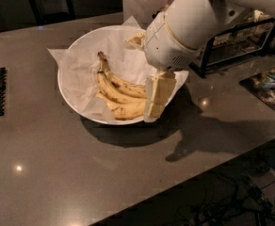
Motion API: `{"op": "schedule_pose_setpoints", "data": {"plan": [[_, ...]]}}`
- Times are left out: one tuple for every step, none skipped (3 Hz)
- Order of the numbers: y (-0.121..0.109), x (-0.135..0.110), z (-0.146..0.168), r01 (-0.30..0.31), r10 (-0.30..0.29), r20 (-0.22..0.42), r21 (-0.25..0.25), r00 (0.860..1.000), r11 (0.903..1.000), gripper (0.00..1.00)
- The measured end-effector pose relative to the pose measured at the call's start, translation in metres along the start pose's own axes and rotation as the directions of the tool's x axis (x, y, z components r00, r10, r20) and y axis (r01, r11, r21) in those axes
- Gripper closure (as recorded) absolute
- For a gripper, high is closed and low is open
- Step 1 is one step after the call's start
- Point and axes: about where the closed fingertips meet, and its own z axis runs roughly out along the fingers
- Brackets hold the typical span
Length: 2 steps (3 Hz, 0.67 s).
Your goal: Pick banana from white bowl
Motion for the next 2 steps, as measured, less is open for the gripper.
{"op": "schedule_pose_setpoints", "data": {"plan": [[-0.021,0.013,0.011,-0.101,0.099,0.057,0.024,0.993,0.9946,0.01],[-0.035,0.014,0.025,-0.197,0.191,0.127,0.031,0.973,0.98,0.02]]}}
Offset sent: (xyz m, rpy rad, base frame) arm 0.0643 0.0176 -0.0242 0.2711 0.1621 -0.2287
